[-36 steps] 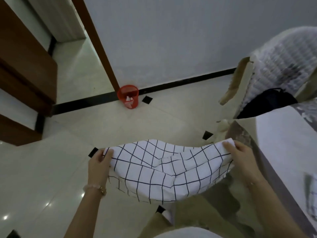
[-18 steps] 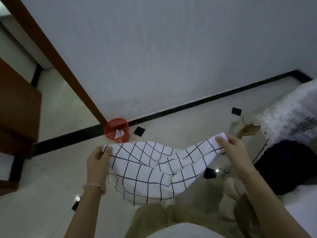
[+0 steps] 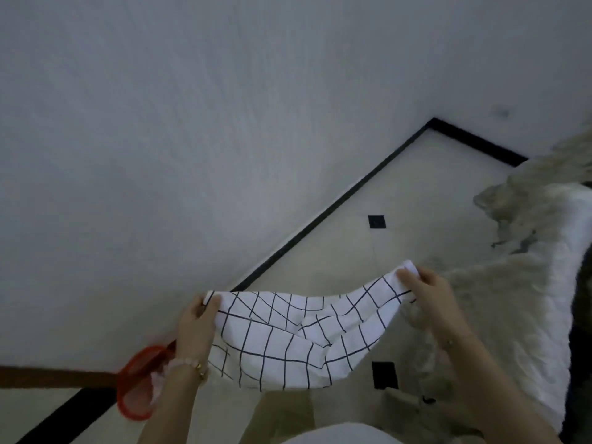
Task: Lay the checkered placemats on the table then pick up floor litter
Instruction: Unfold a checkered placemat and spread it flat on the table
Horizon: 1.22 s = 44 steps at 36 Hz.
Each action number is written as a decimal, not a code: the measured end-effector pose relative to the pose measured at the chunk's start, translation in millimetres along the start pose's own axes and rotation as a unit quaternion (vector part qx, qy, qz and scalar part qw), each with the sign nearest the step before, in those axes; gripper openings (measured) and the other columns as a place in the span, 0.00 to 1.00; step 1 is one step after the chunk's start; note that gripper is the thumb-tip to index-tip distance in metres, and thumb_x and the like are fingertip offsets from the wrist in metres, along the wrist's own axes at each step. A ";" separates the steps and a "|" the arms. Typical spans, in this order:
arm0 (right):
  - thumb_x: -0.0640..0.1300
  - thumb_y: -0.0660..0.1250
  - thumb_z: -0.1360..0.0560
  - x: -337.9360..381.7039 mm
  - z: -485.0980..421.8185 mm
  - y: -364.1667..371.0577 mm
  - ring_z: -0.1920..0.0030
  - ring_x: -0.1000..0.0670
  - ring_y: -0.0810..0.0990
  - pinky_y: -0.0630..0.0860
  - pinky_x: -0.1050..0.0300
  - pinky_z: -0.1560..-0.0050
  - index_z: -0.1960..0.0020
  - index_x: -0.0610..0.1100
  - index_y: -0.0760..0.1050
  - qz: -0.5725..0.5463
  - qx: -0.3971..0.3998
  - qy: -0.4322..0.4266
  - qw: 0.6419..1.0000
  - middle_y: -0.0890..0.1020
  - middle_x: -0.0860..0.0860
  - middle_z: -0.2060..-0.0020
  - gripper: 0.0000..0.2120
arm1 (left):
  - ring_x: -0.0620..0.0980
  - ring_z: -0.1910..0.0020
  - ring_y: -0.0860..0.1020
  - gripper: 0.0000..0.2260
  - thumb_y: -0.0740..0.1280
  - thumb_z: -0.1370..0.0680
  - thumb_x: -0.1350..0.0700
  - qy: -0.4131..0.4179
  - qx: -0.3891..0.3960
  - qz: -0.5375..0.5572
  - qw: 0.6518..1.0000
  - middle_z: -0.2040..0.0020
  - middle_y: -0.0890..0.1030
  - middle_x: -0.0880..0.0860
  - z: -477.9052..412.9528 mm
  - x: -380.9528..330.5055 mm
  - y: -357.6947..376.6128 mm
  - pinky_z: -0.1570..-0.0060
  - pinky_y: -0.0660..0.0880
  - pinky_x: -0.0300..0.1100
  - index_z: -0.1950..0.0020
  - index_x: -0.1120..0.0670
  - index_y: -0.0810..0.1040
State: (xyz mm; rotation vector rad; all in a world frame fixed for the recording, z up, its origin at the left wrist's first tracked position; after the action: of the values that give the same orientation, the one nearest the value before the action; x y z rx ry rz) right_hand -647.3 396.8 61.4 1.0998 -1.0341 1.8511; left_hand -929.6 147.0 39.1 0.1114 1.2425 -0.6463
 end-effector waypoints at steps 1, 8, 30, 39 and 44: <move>0.38 0.63 0.23 11.2 -12.8 -0.1 0.72 0.58 0.78 0.73 0.67 0.71 0.56 0.34 0.78 -0.012 -0.025 -0.002 1.000 0.80 0.50 0.71 0.09 | 0.53 0.58 0.79 0.05 0.63 0.22 0.58 0.019 0.020 -0.010 1.000 0.58 0.82 0.57 -22.3 -19.5 10.5 0.55 0.76 0.49 0.56 0.55 0.78; 0.38 0.64 0.23 54.8 -86.8 -21.4 0.74 0.60 0.71 0.66 0.72 0.77 0.66 0.42 0.73 -0.043 -0.131 -0.008 0.990 0.74 0.55 0.76 0.13 | 0.51 0.59 0.75 0.06 0.63 0.22 0.61 0.101 0.122 -0.061 0.985 0.58 0.79 0.60 -138.0 -121.3 98.9 0.55 0.73 0.48 0.54 0.63 0.77; 0.43 0.64 0.23 89.1 -353.7 -220.7 0.63 0.52 0.79 0.77 0.55 0.61 0.61 0.46 0.78 -0.073 -0.326 0.012 0.943 0.82 0.47 0.63 0.09 | 0.48 0.63 0.77 0.08 0.65 0.23 0.60 0.186 0.273 -0.052 0.943 0.62 0.81 0.53 -307.9 -314.3 486.1 0.62 0.75 0.44 0.61 0.53 0.78; 0.44 0.64 0.22 98.4 -397.7 -319.2 0.61 0.56 0.82 0.78 0.63 0.65 0.54 0.46 0.80 -0.117 -0.443 0.026 0.888 0.84 0.49 0.60 0.07 | 0.49 0.63 0.77 0.05 0.65 0.23 0.59 0.208 0.397 -0.087 0.890 0.62 0.81 0.54 -315.7 -366.4 683.5 0.63 0.74 0.43 0.58 0.55 0.79; 0.43 0.63 0.22 106.3 -415.2 -367.8 0.66 0.65 0.79 0.71 0.74 0.72 0.57 0.45 0.79 -0.100 -0.509 0.025 0.855 0.83 0.60 0.66 0.08 | 0.50 0.61 0.76 0.05 0.65 0.23 0.59 0.227 0.472 -0.095 0.847 0.60 0.80 0.56 -304.8 -398.5 805.4 0.62 0.73 0.43 0.57 0.55 0.79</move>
State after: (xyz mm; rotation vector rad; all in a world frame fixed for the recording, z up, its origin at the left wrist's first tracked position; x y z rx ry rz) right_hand -497.5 937.3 127.8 0.4643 -1.5190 0.8878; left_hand -841.4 1090.7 84.0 1.0223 1.2813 -1.4305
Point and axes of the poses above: each hand's wrist, its own z-axis away from the middle knuckle, its own y-axis out of the palm, x = y × z, the point moved 4 cm from there along -z, towards the middle knuckle
